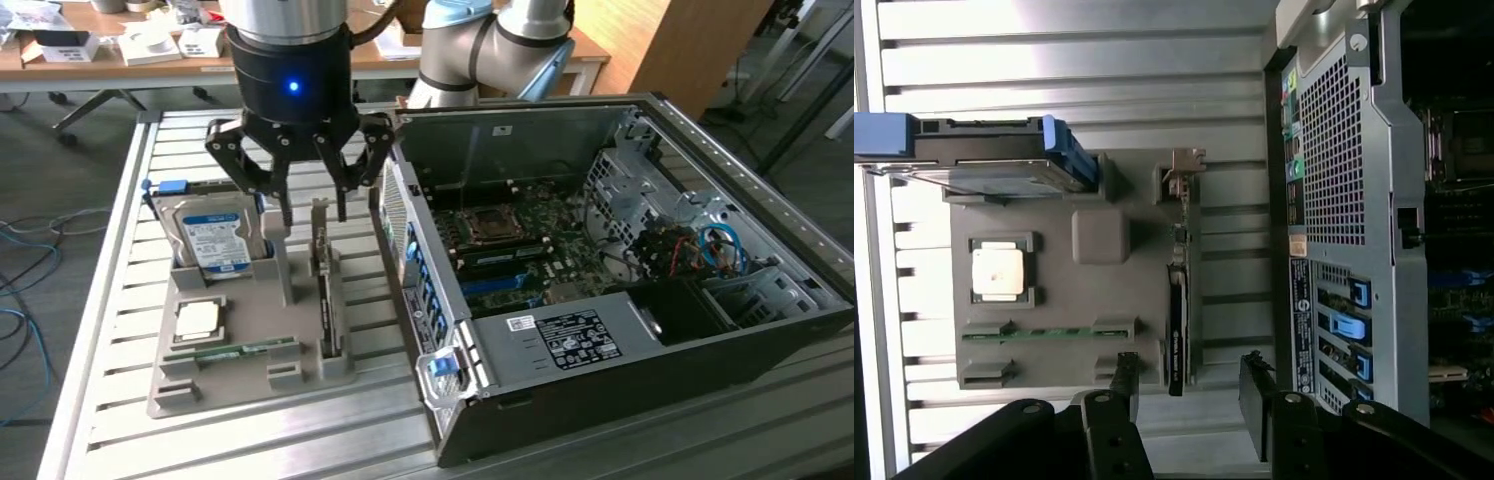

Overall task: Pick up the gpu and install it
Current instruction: 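Pick up the gpu and move the gpu toward the slot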

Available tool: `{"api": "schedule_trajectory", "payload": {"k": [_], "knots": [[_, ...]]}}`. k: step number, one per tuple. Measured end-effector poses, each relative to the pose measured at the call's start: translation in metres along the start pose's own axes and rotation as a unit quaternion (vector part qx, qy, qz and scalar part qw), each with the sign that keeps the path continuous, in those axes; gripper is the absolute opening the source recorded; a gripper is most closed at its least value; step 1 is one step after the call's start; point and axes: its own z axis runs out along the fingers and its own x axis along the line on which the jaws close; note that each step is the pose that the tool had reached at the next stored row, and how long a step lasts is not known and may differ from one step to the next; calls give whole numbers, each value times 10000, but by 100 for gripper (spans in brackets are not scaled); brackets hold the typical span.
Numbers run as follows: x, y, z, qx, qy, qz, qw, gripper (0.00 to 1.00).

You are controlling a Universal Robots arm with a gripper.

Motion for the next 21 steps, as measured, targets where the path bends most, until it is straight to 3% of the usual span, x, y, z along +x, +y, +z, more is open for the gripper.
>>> {"api": "schedule_trajectory", "payload": {"k": [21], "knots": [[23,-17,370,0,0,0,10000,53]]}}
